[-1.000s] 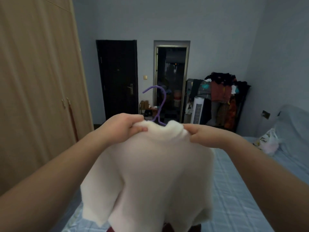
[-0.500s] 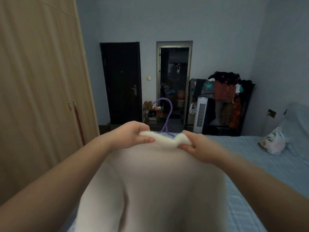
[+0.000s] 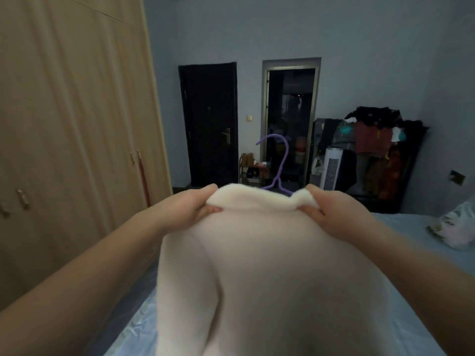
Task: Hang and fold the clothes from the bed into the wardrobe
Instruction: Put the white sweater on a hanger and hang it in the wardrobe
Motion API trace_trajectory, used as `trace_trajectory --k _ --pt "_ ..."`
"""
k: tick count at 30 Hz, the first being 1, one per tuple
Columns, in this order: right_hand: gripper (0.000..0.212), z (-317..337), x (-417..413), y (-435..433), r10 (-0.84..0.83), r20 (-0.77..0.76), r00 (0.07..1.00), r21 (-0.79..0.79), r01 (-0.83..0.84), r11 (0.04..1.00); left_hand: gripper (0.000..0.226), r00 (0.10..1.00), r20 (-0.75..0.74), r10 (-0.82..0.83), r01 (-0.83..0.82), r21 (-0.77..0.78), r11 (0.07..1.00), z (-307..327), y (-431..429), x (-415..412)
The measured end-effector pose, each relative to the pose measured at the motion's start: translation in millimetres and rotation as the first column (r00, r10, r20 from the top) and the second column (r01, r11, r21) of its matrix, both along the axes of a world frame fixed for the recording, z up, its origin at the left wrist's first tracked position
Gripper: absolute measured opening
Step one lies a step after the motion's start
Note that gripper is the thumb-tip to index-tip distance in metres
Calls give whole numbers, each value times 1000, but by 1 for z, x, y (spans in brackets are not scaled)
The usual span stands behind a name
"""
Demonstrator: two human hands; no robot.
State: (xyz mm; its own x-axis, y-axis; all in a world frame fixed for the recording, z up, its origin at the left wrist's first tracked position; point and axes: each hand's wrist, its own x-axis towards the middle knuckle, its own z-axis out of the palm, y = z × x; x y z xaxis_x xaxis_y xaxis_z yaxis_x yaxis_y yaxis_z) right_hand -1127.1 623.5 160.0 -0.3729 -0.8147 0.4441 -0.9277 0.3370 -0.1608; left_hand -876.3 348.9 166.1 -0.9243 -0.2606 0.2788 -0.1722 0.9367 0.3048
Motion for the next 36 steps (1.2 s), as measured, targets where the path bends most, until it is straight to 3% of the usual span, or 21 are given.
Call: trace_trajectory --k 3,6,8,14,18,20,22,24,26,28,30,32,34,36 --pt "26 4 -12 10 48 94 994 61 -53 997 36 988 90 -123 108 153 982 29 14 -2" --pt "23 10 -19 18 119 156 981 65 -131 989 37 943 269 -194 88 360 929 51 30 -4" --pt "23 13 -19 20 183 178 967 57 -196 979 35 928 316 -197 56 405 912 58 34 -2" --pt "19 12 -7 0 290 93 952 -13 -290 957 33 970 231 -80 -42 478 877 40 38 8" --pt "26 -4 -2 -28 230 21 973 -103 -226 969 37 986 164 -15 -81 561 824 18 42 31" --pt "25 -13 7 -42 241 7 971 -121 -238 964 38 989 135 54 -118 522 845 11 40 49" --pt "22 -16 19 -54 259 -23 966 -133 -260 956 36 970 59 236 -238 427 872 -6 29 69" --pt "24 -14 29 -65 249 -18 968 -138 -249 959 74 896 -10 443 -413 346 842 -34 21 98" --pt "28 -13 38 -77 228 -2 974 -140 -226 964 121 848 6 529 -489 390 780 -65 23 125" --pt "30 -11 52 -90 250 40 967 -157 -241 958 138 831 -24 556 -479 476 737 -92 26 139" --pt "31 -7 74 -104 292 59 955 -159 -279 947 125 714 -133 688 -532 535 656 -100 20 148" --pt "31 0 97 -118 328 54 943 -139 -318 938 84 591 -226 775 -617 492 614 -100 3 171" --pt "30 6 117 -130 349 25 937 -108 -345 932 46 601 -287 746 -643 381 665 -94 -10 211" --pt "30 11 135 -142 364 12 931 -94 -362 928 41 699 -284 657 -533 405 743 -81 -18 259"
